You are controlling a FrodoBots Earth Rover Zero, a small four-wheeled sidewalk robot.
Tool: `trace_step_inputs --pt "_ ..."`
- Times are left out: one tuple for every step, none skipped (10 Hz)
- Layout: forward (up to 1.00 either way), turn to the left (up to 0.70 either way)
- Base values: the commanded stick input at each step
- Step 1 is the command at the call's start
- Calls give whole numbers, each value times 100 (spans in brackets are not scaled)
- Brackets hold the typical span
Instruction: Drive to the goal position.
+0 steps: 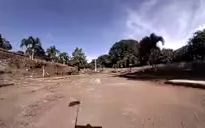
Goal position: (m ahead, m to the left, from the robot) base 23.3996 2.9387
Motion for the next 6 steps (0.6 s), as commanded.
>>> trace_step_inputs --pt "100 0" --pt "100 0" --pt "100 0" --pt "100 0" --pt "100 0" --pt "100 0"
